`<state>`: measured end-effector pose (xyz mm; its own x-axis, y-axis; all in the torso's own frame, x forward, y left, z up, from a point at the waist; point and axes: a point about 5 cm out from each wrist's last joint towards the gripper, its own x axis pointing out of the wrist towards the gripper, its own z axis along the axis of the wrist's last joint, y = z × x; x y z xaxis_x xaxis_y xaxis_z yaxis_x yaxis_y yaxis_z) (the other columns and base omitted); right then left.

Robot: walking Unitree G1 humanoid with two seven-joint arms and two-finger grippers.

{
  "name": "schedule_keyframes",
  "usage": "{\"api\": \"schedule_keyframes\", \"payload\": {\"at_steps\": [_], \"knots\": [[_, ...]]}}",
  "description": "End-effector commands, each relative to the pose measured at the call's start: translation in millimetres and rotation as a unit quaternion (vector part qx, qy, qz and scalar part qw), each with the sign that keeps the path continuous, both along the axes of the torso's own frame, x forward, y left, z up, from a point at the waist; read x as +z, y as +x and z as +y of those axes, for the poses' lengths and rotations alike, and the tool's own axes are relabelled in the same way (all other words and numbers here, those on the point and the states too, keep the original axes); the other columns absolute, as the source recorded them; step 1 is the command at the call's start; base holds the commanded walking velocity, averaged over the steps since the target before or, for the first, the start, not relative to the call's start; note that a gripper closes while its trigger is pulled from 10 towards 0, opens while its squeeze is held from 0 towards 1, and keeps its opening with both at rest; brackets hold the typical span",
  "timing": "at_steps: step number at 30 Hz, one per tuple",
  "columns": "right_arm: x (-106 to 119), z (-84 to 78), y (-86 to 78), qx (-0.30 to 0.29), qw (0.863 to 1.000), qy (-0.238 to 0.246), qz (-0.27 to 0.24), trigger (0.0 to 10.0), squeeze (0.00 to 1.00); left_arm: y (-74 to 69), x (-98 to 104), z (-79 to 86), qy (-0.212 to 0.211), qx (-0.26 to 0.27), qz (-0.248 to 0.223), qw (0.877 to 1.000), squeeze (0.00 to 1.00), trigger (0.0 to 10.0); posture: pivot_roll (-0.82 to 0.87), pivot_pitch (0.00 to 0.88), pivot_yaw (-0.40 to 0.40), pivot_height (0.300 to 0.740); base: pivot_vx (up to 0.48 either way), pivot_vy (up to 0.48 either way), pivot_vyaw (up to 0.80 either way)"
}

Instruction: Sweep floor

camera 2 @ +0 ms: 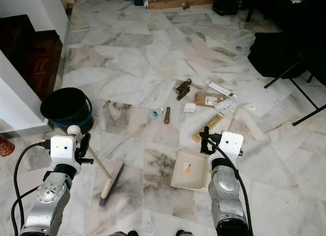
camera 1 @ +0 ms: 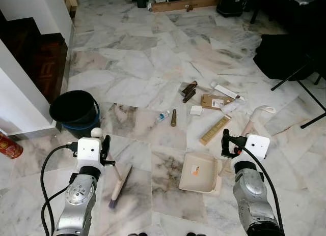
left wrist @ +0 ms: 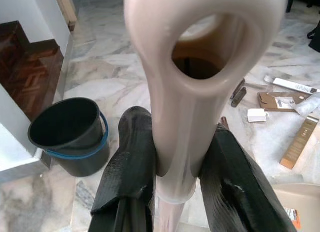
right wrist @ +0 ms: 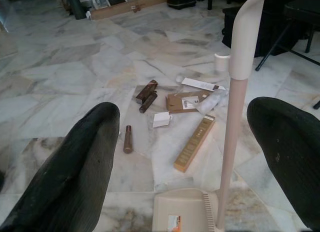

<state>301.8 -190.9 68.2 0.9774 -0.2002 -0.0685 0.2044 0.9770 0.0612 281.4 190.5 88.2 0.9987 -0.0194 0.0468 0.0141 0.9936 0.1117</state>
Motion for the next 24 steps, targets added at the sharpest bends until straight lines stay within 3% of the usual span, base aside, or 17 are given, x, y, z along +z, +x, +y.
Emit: {"api": "schedule_keyframes", "payload": {"at_steps": [1, 24], "knots": [[0.5, -0.7, -2.1, -0.001, 1.0, 0.002, -0.004, 10.0, 0.0, 0.5, 3.6, 1.1, 0.006, 0.002, -0.012, 1.0, 0.0, 10.0, 0.02, 0.141, 0.045, 0.74, 0.0, 0.0, 0.0], [2.4, -5.9, -1.0, 0.004, 1.0, -0.008, -0.005, 10.0, 0.0, 0.3, 1.5, -0.5, 0.003, 0.011, -0.015, 1.0, 0.0, 10.0, 0.01, 0.117, 0.033, 0.74, 0.0, 0.0, 0.0]]}}
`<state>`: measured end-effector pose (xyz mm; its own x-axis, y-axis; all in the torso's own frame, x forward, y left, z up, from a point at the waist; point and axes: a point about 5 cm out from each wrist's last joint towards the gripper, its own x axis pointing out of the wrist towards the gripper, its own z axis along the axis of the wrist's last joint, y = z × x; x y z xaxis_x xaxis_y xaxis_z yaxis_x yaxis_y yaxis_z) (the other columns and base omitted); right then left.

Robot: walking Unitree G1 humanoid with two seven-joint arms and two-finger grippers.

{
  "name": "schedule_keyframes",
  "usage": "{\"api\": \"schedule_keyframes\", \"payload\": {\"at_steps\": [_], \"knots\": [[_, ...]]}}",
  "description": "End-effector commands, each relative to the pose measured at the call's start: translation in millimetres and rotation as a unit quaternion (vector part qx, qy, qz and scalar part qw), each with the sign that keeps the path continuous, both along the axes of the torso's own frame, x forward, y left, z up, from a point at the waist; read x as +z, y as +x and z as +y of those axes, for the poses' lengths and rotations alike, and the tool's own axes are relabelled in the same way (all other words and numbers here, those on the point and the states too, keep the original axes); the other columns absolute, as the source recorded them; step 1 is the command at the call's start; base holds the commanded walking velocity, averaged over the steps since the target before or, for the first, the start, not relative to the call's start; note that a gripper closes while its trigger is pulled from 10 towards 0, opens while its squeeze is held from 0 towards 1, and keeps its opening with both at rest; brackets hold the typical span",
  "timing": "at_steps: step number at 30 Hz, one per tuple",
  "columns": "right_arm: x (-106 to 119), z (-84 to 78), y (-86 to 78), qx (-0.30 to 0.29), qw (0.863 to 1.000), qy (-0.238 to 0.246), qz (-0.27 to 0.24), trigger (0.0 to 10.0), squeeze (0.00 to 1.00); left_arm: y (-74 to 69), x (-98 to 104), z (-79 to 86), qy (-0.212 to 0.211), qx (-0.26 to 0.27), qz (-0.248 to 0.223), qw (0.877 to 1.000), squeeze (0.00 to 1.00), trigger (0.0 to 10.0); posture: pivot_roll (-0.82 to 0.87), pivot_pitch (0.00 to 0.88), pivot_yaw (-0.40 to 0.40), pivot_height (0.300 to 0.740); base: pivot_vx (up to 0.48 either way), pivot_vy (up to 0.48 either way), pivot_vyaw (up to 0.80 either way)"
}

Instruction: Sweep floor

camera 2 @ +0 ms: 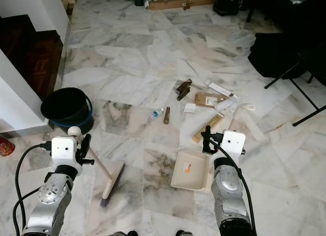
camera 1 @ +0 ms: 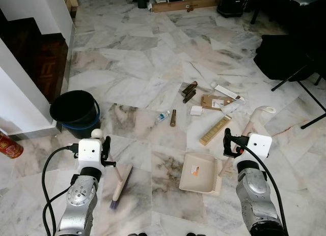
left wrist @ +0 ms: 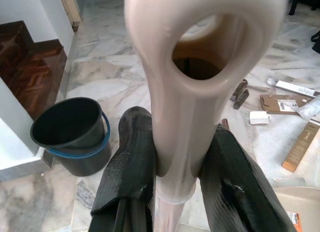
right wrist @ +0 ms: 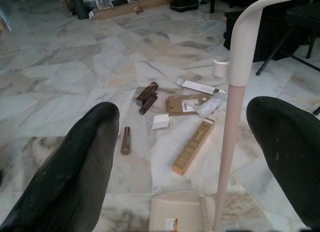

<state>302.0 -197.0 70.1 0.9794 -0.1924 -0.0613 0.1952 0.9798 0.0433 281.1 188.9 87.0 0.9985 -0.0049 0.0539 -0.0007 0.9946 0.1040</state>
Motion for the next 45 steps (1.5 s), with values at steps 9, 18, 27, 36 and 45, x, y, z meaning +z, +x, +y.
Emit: {"api": "schedule_keyframes", "payload": {"at_steps": [9, 18, 27, 36, 45], "knots": [[1.0, -0.5, -0.8, 0.002, 1.0, -0.008, -0.002, 10.0, 0.0, 0.3, 2.2, 0.7, 0.004, 0.005, -0.012, 1.0, 0.0, 10.0, 0.0, 0.115, 0.03, 0.74, 0.0, 0.0, 0.0], [0.9, -0.7, -0.5, 0.001, 1.0, -0.007, 0.0, 10.0, 0.0, -0.7, 1.7, 2.4, 0.004, 0.009, -0.012, 1.0, 0.0, 10.0, 0.01, 0.121, 0.028, 0.74, 0.201, 0.0, 0.0], [1.5, -0.1, 0.2, 0.003, 1.0, -0.01, -0.002, 10.0, 0.0, -0.2, 2.9, 3.7, 0.003, 0.012, -0.014, 1.0, 0.0, 10.0, 0.01, 0.126, 0.026, 0.74, 0.264, 0.0, 0.0], [0.8, 0.0, -0.2, 0.002, 1.0, -0.009, 0.0, 10.0, 0.0, 0.2, 3.4, 4.2, 0.004, 0.013, -0.015, 1.0, 0.0, 10.0, 0.01, 0.13, 0.027, 0.74, 0.283, 0.0, 0.0], [0.6, 0.2, -0.2, 0.003, 1.0, -0.01, 0.0, 10.0, 0.0, 0.5, 3.8, 3.7, 0.003, 0.011, -0.017, 1.0, 0.0, 10.0, 0.01, 0.13, 0.027, 0.74, 0.225, 0.0, 0.0]]}}
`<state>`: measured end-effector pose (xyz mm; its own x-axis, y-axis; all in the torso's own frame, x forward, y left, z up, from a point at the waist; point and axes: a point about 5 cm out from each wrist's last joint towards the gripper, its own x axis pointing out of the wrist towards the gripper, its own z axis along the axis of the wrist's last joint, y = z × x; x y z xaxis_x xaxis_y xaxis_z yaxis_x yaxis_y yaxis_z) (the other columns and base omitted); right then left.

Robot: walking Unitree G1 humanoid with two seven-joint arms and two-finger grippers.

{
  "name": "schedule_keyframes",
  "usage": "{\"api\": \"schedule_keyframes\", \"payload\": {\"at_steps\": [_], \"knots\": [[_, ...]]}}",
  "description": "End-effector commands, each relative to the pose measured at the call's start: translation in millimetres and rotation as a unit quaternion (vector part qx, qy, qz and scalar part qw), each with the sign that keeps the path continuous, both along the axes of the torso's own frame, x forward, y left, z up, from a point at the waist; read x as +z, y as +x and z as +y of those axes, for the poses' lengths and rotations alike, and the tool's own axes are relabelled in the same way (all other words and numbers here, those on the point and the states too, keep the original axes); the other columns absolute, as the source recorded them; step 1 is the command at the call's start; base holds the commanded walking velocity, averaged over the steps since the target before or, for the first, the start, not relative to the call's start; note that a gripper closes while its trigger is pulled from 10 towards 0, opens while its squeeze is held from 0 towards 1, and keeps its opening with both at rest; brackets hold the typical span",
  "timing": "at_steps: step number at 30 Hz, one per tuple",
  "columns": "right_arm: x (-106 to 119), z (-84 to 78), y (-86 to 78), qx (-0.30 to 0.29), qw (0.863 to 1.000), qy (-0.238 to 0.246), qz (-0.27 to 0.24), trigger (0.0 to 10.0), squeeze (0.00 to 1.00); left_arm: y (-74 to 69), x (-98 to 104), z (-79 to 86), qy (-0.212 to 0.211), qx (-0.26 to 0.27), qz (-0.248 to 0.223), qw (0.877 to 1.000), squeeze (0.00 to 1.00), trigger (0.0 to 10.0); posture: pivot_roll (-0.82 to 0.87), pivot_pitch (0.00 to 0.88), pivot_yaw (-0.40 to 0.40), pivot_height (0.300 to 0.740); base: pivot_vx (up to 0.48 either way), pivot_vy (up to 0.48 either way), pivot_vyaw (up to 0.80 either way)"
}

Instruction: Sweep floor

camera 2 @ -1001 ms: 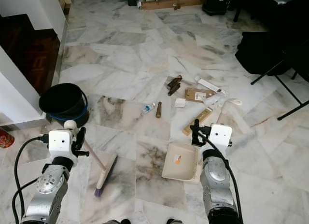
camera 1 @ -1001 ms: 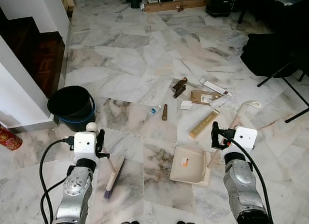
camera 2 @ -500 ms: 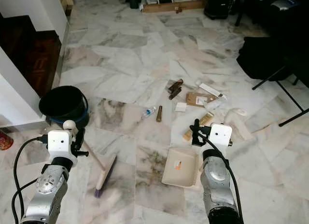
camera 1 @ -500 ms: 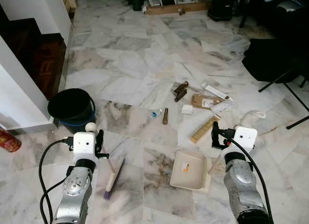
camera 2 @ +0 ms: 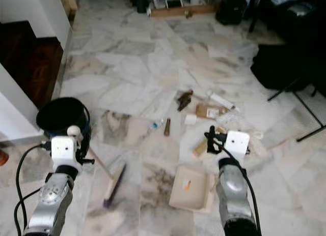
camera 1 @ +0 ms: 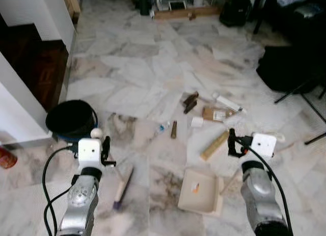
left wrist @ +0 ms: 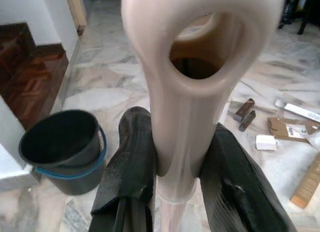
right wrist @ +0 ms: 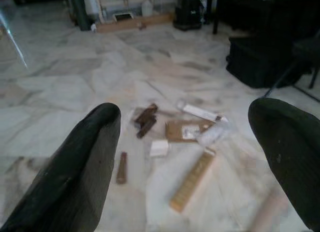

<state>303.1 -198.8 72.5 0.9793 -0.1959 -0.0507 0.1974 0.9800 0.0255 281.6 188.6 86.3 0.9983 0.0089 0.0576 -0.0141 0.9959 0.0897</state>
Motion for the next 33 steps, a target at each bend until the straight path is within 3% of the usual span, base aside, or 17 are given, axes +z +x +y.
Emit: {"api": "schedule_keyframes", "payload": {"at_steps": [1, 13, 33], "knots": [[-1.9, 2.1, -1.3, 0.004, 1.0, 0.0, 0.004, 10.0, 0.0, 0.0, 4.2, 3.5, 0.011, 0.002, -0.014, 1.0, 0.0, 10.0, 0.01, 0.13, 0.027, 0.74, 0.0, 0.0, 0.0], [-4.0, 2.7, -1.3, 0.002, 1.0, 0.008, 0.012, 10.0, 0.0, 0.0, 3.7, 3.3, 0.008, 0.002, -0.014, 1.0, 0.0, 10.0, 0.01, 0.131, 0.026, 0.74, 0.0, 0.0, 0.0], [-4.9, 6.8, -1.2, 0.01, 1.0, 0.008, 0.012, 10.0, 0.0, 0.2, 2.9, 4.2, 0.008, 0.003, -0.012, 1.0, 0.0, 10.0, 0.01, 0.121, 0.029, 0.74, 0.0, 0.0, -0.68]]}}
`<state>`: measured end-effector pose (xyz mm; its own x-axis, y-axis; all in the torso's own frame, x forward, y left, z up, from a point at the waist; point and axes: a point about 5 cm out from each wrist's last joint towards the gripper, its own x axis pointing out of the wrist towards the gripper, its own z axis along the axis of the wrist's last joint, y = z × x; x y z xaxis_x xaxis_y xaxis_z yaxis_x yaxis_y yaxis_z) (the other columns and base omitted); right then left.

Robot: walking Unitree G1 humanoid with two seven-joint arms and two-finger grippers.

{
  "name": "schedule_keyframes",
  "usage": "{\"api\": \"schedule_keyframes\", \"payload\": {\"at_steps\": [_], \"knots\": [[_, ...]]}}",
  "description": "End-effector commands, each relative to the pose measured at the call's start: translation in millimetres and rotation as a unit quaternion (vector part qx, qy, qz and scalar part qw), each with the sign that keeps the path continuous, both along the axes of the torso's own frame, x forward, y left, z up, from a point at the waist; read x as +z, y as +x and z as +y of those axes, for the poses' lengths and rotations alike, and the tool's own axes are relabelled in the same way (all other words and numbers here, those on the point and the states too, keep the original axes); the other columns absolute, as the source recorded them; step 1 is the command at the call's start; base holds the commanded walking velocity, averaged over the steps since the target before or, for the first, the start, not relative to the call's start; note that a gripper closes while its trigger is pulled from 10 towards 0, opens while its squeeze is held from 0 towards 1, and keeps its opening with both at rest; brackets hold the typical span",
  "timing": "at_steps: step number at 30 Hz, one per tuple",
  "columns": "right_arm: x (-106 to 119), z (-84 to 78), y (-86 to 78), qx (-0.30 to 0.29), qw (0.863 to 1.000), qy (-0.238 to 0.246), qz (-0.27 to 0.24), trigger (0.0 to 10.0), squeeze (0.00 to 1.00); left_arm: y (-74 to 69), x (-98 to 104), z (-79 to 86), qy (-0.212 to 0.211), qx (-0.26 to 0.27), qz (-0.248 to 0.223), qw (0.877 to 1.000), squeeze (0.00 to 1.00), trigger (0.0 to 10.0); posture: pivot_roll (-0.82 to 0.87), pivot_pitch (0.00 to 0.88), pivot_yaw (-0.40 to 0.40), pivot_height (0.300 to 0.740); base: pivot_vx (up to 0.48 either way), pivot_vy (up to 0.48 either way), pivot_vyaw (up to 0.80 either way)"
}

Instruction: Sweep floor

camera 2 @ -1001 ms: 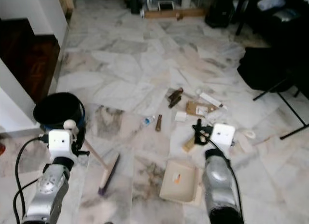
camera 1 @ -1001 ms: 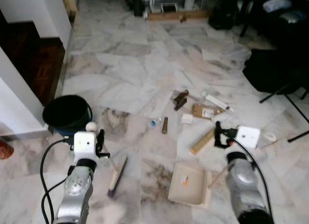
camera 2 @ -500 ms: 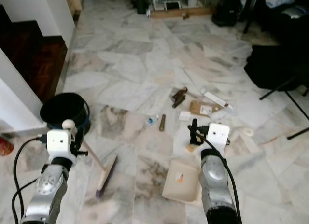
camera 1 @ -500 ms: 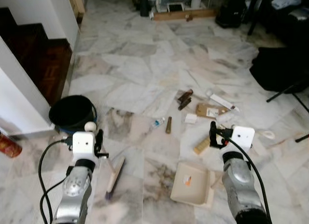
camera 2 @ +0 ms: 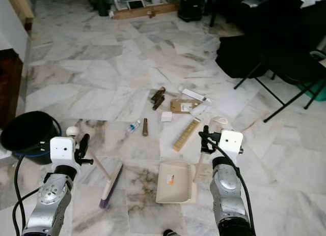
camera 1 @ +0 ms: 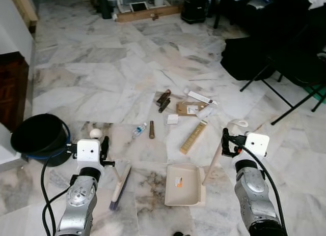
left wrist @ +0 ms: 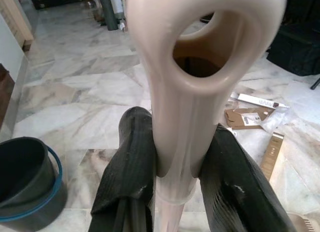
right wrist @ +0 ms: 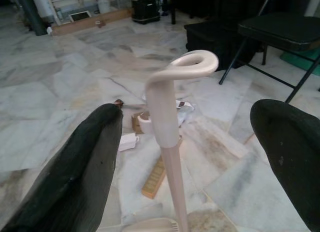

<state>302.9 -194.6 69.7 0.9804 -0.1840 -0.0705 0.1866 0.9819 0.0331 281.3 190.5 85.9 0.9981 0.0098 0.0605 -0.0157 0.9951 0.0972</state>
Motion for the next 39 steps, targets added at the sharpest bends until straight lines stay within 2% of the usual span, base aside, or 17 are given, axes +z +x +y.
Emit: {"api": "schedule_keyframes", "payload": {"at_steps": [1, 12, 14, 16, 24, 39], "knots": [[-1.9, 2.8, -0.9, 0.004, 1.0, 0.002, 0.003, 10.0, 0.0, 0.8, 3.4, 2.3, 0.003, 0.002, -0.01, 1.0, 0.0, 10.0, 0.01, 0.121, 0.029, 0.74, 0.0, 0.0, 0.0], [-2.0, 2.5, -0.3, 0.002, 1.0, 0.006, 0.004, 10.0, 0.0, 1.8, 3.5, 2.1, -0.001, 0.002, -0.009, 1.0, 0.0, 10.0, 0.01, 0.119, 0.029, 0.74, 0.0, 0.403, 0.0], [-2.9, 2.7, -0.4, 0.001, 1.0, 0.016, 0.006, 10.0, 0.0, 1.8, 3.6, 2.0, 0.0, 0.002, -0.009, 1.0, 0.0, 10.0, 0.01, 0.119, 0.029, 0.74, 0.0, 0.48, -0.74], [-2.8, 2.4, -0.6, 0.003, 1.0, 0.004, 0.008, 10.0, 0.0, 1.7, 3.9, 2.2, 0.0, 0.002, -0.01, 1.0, 0.0, 10.0, 0.01, 0.122, 0.03, 0.74, 0.0, 0.368, -0.73], [-3.4, 2.0, -0.8, 0.001, 1.0, 0.004, 0.01, 10.0, 0.0, 0.6, 3.8, 0.3, 0.007, -0.006, -0.013, 1.0, 0.0, 10.0, 0.01, 0.127, 0.029, 0.74, 0.0, 0.0, -0.7], [-1.5, 1.8, -1.3, -0.001, 1.0, 0.002, 0.0, 10.0, 0.0, 1.3, 4.2, 0.8, 0.006, -0.004, -0.011, 1.0, 0.0, 10.0, 0.01, 0.13, 0.029, 0.74, 0.039, 0.0, 0.0]]}}
